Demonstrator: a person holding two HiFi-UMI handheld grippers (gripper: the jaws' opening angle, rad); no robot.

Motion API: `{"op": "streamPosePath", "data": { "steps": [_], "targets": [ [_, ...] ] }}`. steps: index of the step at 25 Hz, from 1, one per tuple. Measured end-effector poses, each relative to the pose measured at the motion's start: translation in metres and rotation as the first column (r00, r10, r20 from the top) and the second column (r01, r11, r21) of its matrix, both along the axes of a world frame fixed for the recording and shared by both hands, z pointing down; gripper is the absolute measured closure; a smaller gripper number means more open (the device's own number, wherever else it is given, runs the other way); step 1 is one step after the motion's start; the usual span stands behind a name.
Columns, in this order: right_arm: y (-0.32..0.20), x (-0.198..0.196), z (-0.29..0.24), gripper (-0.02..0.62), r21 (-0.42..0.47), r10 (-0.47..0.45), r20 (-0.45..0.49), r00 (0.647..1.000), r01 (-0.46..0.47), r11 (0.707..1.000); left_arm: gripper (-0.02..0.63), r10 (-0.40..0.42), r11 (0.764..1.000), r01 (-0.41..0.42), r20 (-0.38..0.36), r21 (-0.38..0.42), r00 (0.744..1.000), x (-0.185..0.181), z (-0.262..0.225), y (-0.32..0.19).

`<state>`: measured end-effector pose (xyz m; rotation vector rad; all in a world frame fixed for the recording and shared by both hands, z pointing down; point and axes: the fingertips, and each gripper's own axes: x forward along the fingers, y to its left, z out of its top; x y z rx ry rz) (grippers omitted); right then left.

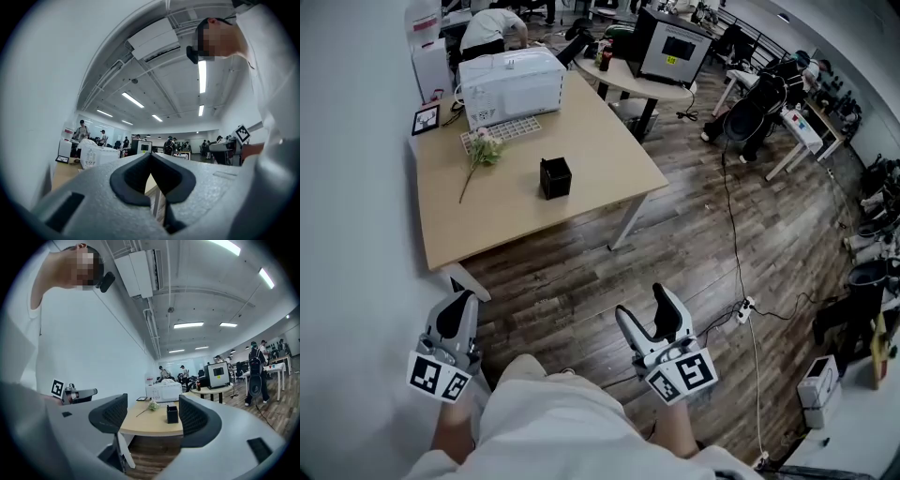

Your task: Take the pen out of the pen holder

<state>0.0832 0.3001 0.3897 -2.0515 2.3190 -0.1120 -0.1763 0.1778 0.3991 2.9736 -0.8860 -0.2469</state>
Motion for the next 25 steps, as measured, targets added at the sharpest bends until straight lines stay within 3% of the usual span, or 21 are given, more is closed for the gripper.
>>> {"op": "streamPosePath", "data": {
  "steps": [6,11,17,25],
  "targets": [
    [-0.033,0.005,0.014,0.259,-0.036,-0.037,0.009,0.999,0.037,0.999,0.592,-0.05,0.998,0.051,0.026,-0.027,0.998,-0.004,0.009,-0.023],
    [-0.08,0.016,0.032,0.259,-0.119,-0.044,-0.008,0.999,0.043,0.992,0.592,-0.024,0.997,0.024,-0.004,-0.071,1.0,0.027,0.025,-0.071],
    [-0.171,0.04,0.023,0.259,-0.138,-0.031,-0.06,0.998,0.023,0.99,0.592,0.018,0.997,-0.022,-0.051,-0.073,0.999,0.067,0.025,-0.17],
    [-0.295,0.049,0.001,0.259,-0.175,-0.016,-0.114,0.993,-0.004,0.985,0.592,0.07,0.994,-0.075,-0.066,-0.081,0.995,0.092,0.018,-0.303]
  ]
}}
